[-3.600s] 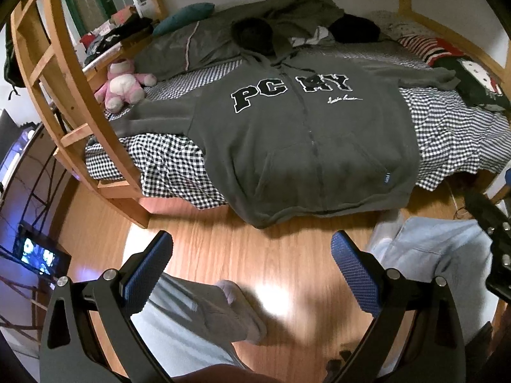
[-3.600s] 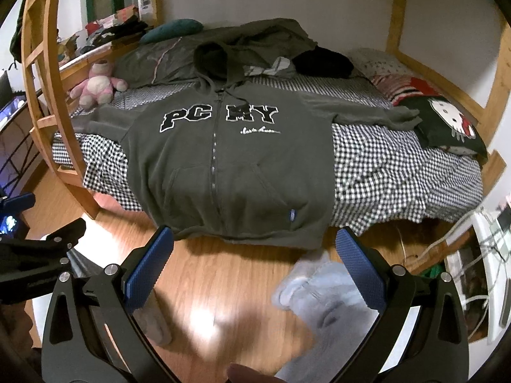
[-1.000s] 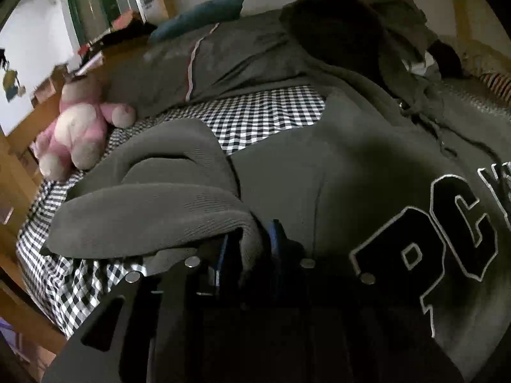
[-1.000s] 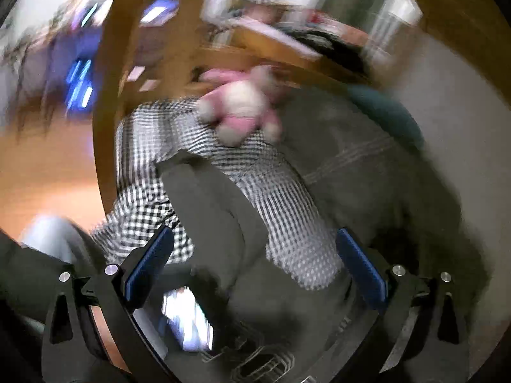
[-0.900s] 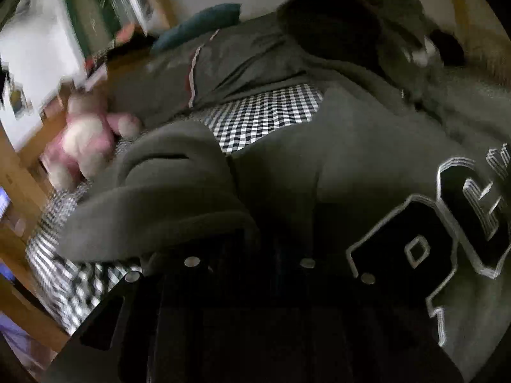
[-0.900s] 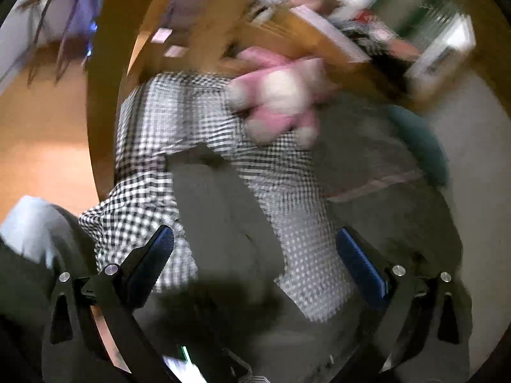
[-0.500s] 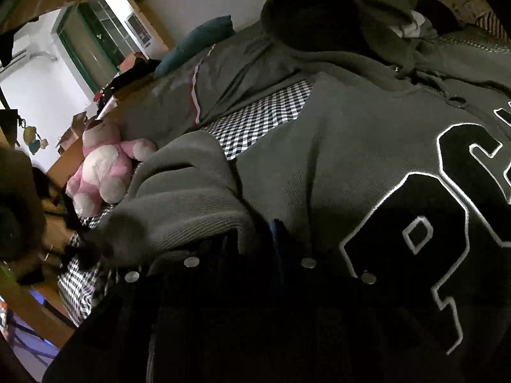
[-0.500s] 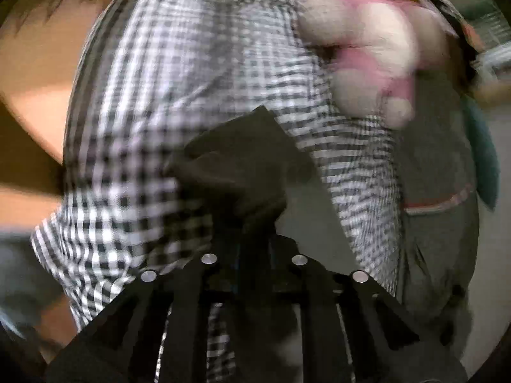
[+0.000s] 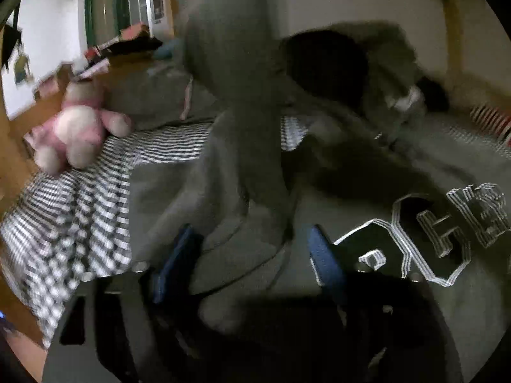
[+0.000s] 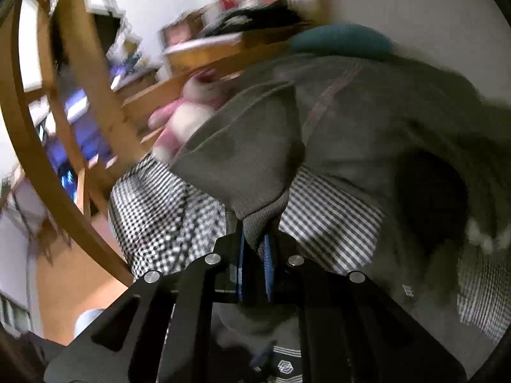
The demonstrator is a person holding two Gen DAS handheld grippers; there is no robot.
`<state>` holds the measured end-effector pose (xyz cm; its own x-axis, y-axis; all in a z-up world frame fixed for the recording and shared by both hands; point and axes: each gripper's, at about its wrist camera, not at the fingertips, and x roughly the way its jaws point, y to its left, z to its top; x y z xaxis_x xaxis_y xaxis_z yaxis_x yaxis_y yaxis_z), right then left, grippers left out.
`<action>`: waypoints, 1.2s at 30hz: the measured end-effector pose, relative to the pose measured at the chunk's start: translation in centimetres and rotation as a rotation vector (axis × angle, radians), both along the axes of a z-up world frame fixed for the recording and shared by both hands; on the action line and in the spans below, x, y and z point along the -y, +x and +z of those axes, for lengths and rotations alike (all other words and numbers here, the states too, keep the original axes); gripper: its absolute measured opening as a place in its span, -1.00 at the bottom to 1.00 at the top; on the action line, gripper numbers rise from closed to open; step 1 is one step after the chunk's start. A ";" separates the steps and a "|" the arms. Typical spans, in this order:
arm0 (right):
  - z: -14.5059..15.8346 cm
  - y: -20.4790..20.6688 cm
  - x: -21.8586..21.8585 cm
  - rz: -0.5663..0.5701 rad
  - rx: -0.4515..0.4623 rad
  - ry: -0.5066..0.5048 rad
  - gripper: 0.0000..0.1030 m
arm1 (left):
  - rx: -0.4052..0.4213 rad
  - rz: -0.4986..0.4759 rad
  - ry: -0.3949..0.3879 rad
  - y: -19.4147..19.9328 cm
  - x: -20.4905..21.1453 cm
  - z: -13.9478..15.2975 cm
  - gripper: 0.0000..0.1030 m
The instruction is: Fold large clothes
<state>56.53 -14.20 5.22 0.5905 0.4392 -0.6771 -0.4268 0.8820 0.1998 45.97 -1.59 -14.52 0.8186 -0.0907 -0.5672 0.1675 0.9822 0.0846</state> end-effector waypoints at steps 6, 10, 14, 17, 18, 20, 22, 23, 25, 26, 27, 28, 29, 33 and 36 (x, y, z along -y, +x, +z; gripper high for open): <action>-4.2 -5.7 15.3 -0.253 -0.051 0.204 -0.80 | 0.041 -0.066 -0.251 -1.9 -1.6 0.9 0.46; -9.3 -6.7 21.4 -0.376 -0.119 0.300 -0.80 | 0.026 -0.187 -0.508 -3.2 -3.1 2.5 0.58; -14.2 -9.6 24.0 -0.402 -0.146 0.353 -0.80 | 0.003 -0.184 -0.652 -4.7 -4.1 6.1 0.76; -17.8 -12.2 25.5 -0.415 -0.179 0.364 -0.78 | -0.041 -0.134 -0.734 -3.8 -4.6 8.2 0.88; -19.6 -12.8 25.9 -0.423 -0.219 0.350 -0.73 | -0.080 -0.104 -0.681 -2.8 -3.8 8.5 0.89; -21.5 -13.8 26.3 -0.435 -0.267 0.317 -0.55 | -0.201 -0.125 -0.486 0.6 -0.2 7.3 0.89; -21.8 -15.3 26.7 -0.461 -0.261 0.292 0.20 | -0.257 -0.103 -0.333 2.9 2.5 4.5 0.89; -21.5 -16.3 27.3 -0.490 -0.238 0.286 0.43 | -0.269 -0.088 -0.297 3.5 3.1 3.3 0.89; -20.2 -18.0 28.9 -0.557 -0.166 0.313 0.81 | -0.343 -0.070 -0.234 4.5 4.3 0.3 0.89; -19.8 -18.4 29.8 -0.573 -0.143 0.347 0.81 | -0.341 -0.071 -0.208 4.3 4.8 -0.7 0.89; -19.5 -18.3 30.8 -0.575 -0.144 0.399 0.81 | -0.294 -0.075 -0.175 3.5 5.2 -0.8 0.89; -19.7 -17.7 31.4 -0.566 -0.168 0.432 0.81 | -0.248 -0.086 -0.128 2.5 6.0 -0.9 0.89; -20.1 -16.8 31.4 -0.547 -0.211 0.445 0.81 | -0.229 -0.084 -0.107 1.8 6.5 -0.8 0.89; -22.1 -12.6 29.9 -0.582 -0.364 0.426 0.15 | -0.131 -0.072 -0.089 0.0 7.4 -0.7 0.89; -19.8 -11.7 29.4 -0.514 -0.286 0.519 -0.79 | -0.098 -0.064 -0.037 -0.3 7.5 -1.2 0.89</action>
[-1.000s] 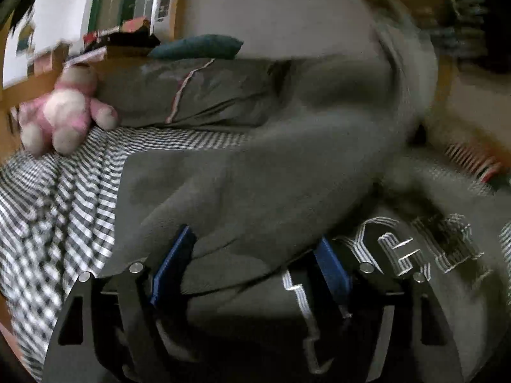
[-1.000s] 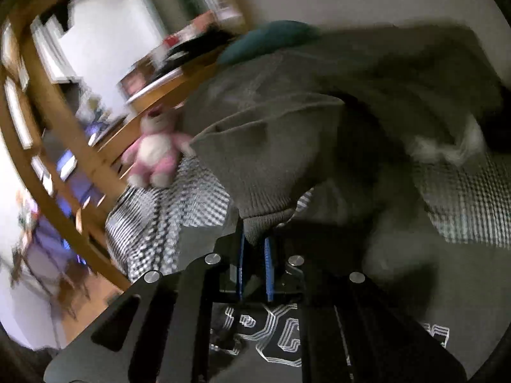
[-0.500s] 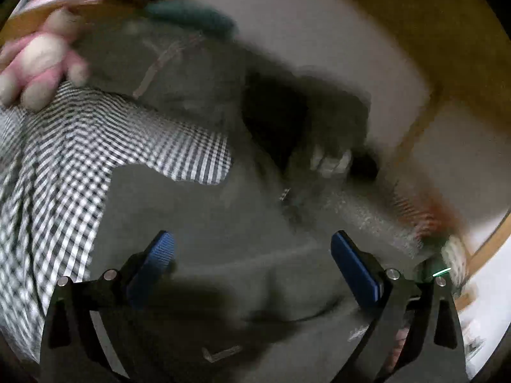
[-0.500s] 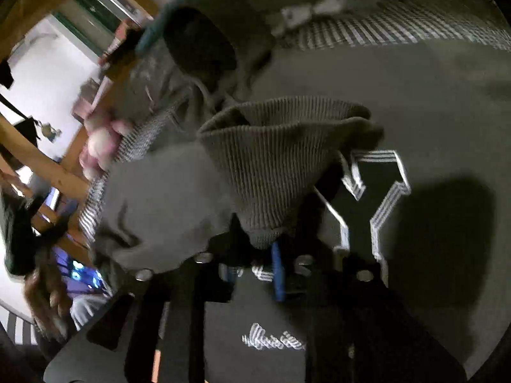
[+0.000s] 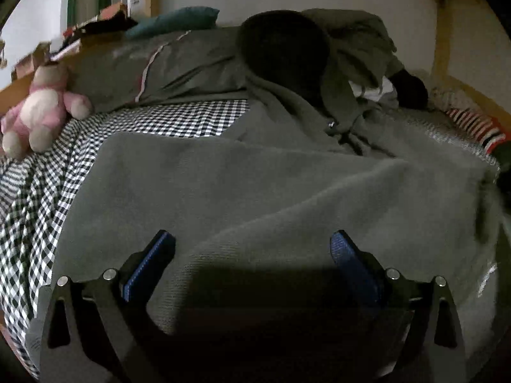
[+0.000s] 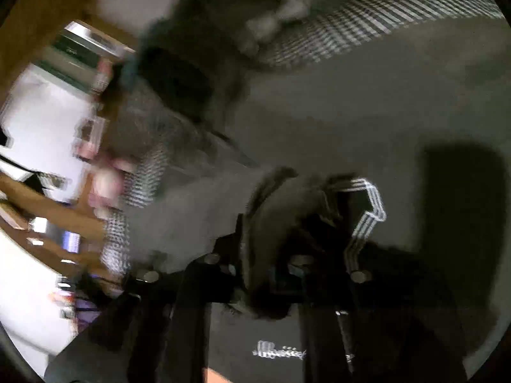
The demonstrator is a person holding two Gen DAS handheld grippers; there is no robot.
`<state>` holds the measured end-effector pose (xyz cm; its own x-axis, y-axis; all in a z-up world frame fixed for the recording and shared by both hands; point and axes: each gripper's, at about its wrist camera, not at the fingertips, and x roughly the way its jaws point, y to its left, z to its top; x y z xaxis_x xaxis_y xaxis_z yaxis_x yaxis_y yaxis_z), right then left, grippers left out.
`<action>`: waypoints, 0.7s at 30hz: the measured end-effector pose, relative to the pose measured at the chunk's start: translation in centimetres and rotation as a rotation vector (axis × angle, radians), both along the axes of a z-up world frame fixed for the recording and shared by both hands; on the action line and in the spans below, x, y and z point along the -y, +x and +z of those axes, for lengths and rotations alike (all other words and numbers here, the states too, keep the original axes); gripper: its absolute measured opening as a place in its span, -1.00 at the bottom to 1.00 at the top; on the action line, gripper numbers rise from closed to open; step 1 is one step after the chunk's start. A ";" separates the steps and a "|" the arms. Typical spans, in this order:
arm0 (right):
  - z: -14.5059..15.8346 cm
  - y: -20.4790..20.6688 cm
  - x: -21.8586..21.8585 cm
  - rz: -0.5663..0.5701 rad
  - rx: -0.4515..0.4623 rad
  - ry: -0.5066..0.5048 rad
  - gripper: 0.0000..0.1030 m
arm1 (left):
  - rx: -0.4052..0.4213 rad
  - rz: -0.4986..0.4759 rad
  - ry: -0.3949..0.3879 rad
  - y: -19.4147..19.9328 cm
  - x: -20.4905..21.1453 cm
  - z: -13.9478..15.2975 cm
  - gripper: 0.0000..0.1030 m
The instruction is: Fold large clothes
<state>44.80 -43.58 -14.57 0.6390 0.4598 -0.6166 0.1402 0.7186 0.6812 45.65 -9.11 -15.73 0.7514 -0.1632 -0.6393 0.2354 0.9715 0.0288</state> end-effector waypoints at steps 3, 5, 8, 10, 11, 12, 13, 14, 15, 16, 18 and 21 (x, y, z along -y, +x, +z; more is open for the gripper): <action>2.5 0.5 0.0 0.004 0.077 -0.067 -0.88 | 0.018 0.011 0.009 0.9 0.2 0.2 0.89; 2.0 0.9 1.0 -0.007 0.047 -0.043 -0.89 | 0.026 0.016 0.012 1.0 0.3 0.0 0.89; -0.8 1.0 3.1 -0.102 -0.123 -0.128 -0.89 | 0.027 0.017 0.038 1.0 0.5 -0.3 0.89; -1.7 0.5 4.0 -0.175 -0.210 -0.277 -0.83 | 0.023 0.018 0.051 0.9 0.5 -0.4 0.89; -1.2 -0.5 4.1 -0.207 -0.197 -0.350 -0.78 | 0.022 0.019 0.054 0.9 0.5 -0.4 0.89; -0.3 -1.2 3.9 -0.217 -0.169 -0.400 -0.48 | 0.021 0.020 0.054 0.9 0.5 -0.5 0.89; 1.2 -2.2 2.9 -0.210 -0.111 -0.461 0.29 | 0.021 0.022 0.058 0.9 0.6 -0.4 0.89; 2.6 -3.0 1.8 -0.210 -0.053 -0.515 0.65 | 0.023 0.024 0.061 0.9 0.6 -0.5 0.89; 4.1 -3.5 0.4 -0.203 0.021 -0.558 0.86 | 0.026 0.026 0.062 0.9 0.7 -0.5 0.89; 5.7 -4.0 -2.1 -0.149 0.121 -0.596 0.86 | 0.030 0.029 0.065 0.9 0.7 -0.6 0.89; 6.5 -3.2 -6.2 -0.041 0.152 -0.630 0.86 | 0.032 0.030 0.065 0.8 0.7 -0.6 0.89; 3.3 0.2 -11.7 0.082 0.030 -0.759 0.85 | 0.041 0.026 0.061 0.7 0.5 -0.8 0.89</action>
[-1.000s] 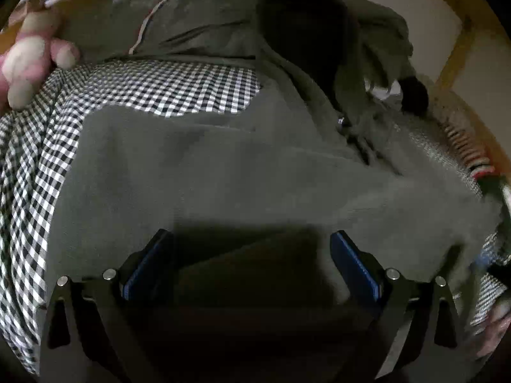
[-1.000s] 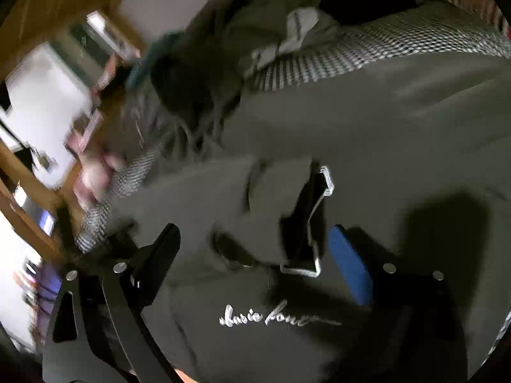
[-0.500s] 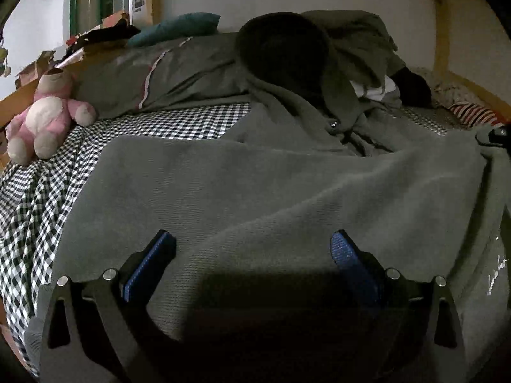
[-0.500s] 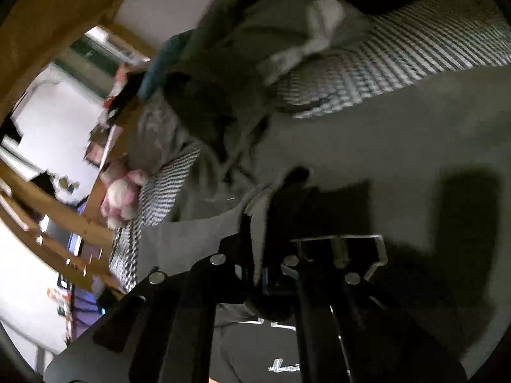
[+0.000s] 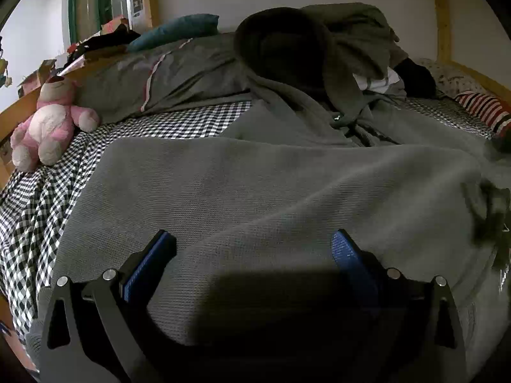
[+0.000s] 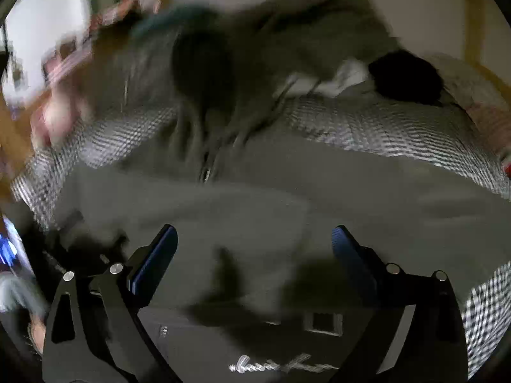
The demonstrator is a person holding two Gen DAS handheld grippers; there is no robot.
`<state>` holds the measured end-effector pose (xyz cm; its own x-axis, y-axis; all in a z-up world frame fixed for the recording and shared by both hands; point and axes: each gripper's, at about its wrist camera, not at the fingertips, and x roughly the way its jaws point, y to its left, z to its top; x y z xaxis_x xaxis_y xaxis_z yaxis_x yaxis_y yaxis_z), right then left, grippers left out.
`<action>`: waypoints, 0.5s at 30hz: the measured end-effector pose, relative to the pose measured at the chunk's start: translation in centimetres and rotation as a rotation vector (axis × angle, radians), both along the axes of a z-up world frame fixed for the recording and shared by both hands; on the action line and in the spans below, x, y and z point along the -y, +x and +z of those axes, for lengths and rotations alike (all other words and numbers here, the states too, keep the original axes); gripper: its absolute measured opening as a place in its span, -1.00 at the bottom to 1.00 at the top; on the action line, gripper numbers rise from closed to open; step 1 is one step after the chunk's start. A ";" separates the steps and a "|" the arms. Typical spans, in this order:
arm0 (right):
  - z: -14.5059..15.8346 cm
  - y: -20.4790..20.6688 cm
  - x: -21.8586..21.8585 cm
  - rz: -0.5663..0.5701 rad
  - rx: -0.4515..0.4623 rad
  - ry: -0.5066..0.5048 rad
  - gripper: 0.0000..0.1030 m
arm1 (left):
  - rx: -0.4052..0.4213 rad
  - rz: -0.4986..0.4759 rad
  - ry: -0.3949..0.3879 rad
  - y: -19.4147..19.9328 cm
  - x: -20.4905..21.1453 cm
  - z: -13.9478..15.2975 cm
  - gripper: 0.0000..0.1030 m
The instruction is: Fold large clothes
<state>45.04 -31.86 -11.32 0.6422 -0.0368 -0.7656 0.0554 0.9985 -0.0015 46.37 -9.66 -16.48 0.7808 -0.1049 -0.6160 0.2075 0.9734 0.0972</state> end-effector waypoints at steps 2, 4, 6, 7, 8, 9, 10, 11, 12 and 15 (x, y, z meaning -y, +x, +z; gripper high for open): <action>-3.7 0.9 -1.1 0.025 -0.115 -0.157 0.84 | 0.004 -0.002 0.002 0.0 0.0 -0.1 0.89; -5.3 -0.4 1.3 0.040 -0.102 -0.110 0.90 | -0.006 -0.005 0.000 0.1 0.0 -0.1 0.90; -5.2 -1.1 4.9 -0.076 -0.106 -0.067 0.94 | -0.011 -0.008 -0.006 0.3 -0.1 0.0 0.91; -4.7 -1.7 6.6 -0.146 -0.094 -0.058 0.94 | -0.011 -0.007 -0.007 0.3 -0.1 -0.1 0.91; -4.2 -2.2 7.6 -0.187 -0.089 -0.080 0.94 | -0.010 -0.005 -0.006 0.3 0.0 -0.1 0.91; -3.7 -2.6 7.6 -0.176 -0.084 -0.071 0.94 | -0.009 -0.004 -0.004 0.3 -0.1 -0.1 0.91; -3.1 -3.0 7.1 -0.179 -0.065 -0.092 0.94 | -0.007 -0.001 -0.003 0.3 -0.1 -0.1 0.91; -2.4 -3.5 6.1 -0.170 -0.032 -0.123 0.94 | -0.006 0.000 -0.002 0.3 0.0 -0.1 0.91; -1.7 -3.9 5.0 -0.144 -0.003 -0.128 0.94 | -0.004 0.001 -0.001 0.3 0.0 -0.1 0.91; -0.9 -3.8 1.2 -0.036 0.053 -0.075 0.94 | 0.005 0.006 0.002 0.3 0.0 -0.2 0.91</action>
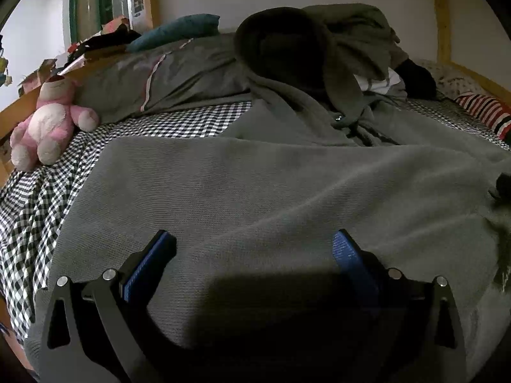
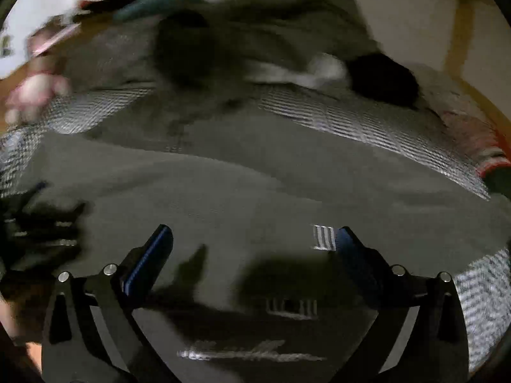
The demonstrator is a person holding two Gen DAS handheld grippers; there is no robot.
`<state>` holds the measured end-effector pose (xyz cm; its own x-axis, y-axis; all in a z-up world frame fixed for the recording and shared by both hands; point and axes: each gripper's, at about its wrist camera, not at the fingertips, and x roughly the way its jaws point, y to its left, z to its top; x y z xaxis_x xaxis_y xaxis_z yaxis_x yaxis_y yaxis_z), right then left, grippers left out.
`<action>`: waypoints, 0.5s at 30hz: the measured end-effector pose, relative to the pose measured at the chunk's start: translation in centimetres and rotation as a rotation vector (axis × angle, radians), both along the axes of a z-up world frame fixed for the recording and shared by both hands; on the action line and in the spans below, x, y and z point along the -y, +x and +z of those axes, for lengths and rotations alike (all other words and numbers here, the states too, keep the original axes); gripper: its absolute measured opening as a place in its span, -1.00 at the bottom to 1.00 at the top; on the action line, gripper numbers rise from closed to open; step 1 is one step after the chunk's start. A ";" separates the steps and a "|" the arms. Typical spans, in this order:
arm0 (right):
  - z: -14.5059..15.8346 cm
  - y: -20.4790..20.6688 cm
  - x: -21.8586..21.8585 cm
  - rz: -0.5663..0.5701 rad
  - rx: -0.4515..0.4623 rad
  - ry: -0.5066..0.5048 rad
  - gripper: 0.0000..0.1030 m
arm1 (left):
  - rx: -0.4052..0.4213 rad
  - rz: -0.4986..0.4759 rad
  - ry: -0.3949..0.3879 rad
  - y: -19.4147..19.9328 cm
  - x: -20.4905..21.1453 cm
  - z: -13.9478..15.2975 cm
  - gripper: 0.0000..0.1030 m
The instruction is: Fold large clothes
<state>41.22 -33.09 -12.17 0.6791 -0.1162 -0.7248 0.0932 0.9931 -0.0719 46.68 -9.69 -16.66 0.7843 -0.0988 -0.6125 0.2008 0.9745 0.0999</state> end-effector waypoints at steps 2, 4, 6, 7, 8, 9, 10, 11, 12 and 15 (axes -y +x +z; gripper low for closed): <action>-2.1 0.8 -3.1 0.069 -0.078 -0.074 0.94 | 0.008 -0.002 0.002 -0.1 0.0 -0.1 0.91; -4.1 0.8 -3.2 0.073 -0.131 -0.101 0.94 | 0.009 -0.003 0.002 -0.1 0.0 -0.2 0.91; -4.5 0.1 -0.7 0.048 -0.117 0.011 0.93 | 0.002 -0.006 0.003 0.1 0.1 -0.2 0.92; -4.2 0.0 0.2 0.021 -0.115 0.010 0.93 | 0.000 -0.007 0.001 0.1 0.0 -0.1 0.92; -4.0 -0.6 1.3 -0.014 -0.113 -0.016 0.93 | -0.004 -0.009 0.001 0.2 0.0 -0.1 0.92; -4.2 -0.4 2.0 -0.071 -0.122 -0.065 0.93 | -0.006 -0.011 0.000 0.2 0.0 -0.1 0.92; -4.3 -1.2 4.0 -0.131 -0.138 -0.058 0.93 | -0.009 -0.012 0.001 0.2 0.0 -0.1 0.92; -4.3 -2.0 5.7 -0.143 -0.146 0.022 0.93 | -0.011 -0.012 0.002 0.3 0.1 -0.1 0.92; -3.9 -3.2 7.6 -0.144 -0.151 0.148 0.93 | -0.014 -0.012 0.004 0.4 0.2 -0.1 0.92; -1.7 -6.4 9.3 -0.169 -0.059 0.179 0.93 | -0.017 -0.012 0.005 0.5 0.2 -0.1 0.92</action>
